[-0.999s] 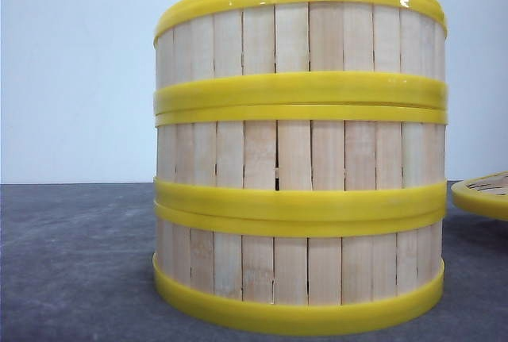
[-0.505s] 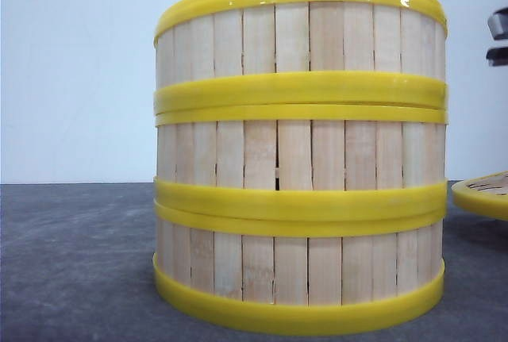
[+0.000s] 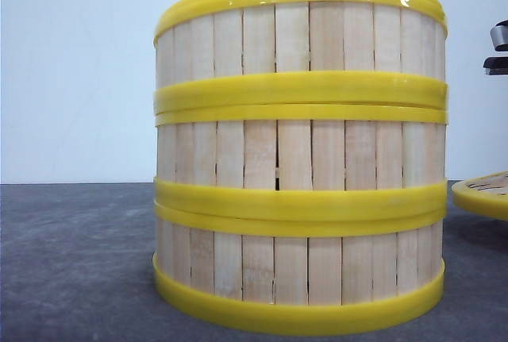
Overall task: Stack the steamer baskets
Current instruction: 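Carry the woven lid with the right gripper and lower it onto the stack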
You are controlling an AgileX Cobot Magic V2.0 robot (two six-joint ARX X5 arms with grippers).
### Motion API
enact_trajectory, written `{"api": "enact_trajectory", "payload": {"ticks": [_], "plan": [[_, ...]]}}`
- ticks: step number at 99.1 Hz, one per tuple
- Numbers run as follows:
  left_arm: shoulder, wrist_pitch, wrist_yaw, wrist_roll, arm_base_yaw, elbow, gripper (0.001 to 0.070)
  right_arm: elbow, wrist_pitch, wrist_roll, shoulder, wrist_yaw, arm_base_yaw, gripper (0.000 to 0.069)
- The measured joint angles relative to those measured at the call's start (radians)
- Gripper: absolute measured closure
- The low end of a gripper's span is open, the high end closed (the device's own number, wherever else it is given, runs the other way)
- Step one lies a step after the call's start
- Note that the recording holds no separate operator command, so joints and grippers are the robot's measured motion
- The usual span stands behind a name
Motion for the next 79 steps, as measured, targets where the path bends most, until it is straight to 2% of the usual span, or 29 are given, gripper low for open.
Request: {"api": "enact_trajectory", "payload": {"ticks": [19, 35, 61, 79], "plan": [[0.000, 0.000, 0.000, 0.000, 0.000, 0.000, 0.0476, 0.000, 0.001, 0.000, 0.017, -0.002, -0.007, 0.0490], [0.000, 0.000, 0.000, 0.000, 0.000, 0.000, 0.0476, 0.000, -0.005, 0.000, 0.018, -0.002, -0.009, 0.0553], [0.000, 0.000, 0.000, 0.000, 0.000, 0.000, 0.0476, 0.000, -0.020, 0.000, 0.034, -0.002, -0.013, 0.0574], [0.000, 0.000, 0.000, 0.000, 0.000, 0.000, 0.0476, 0.000, -0.019, 0.000, 0.035, -0.001, -0.013, 0.0625]]}}
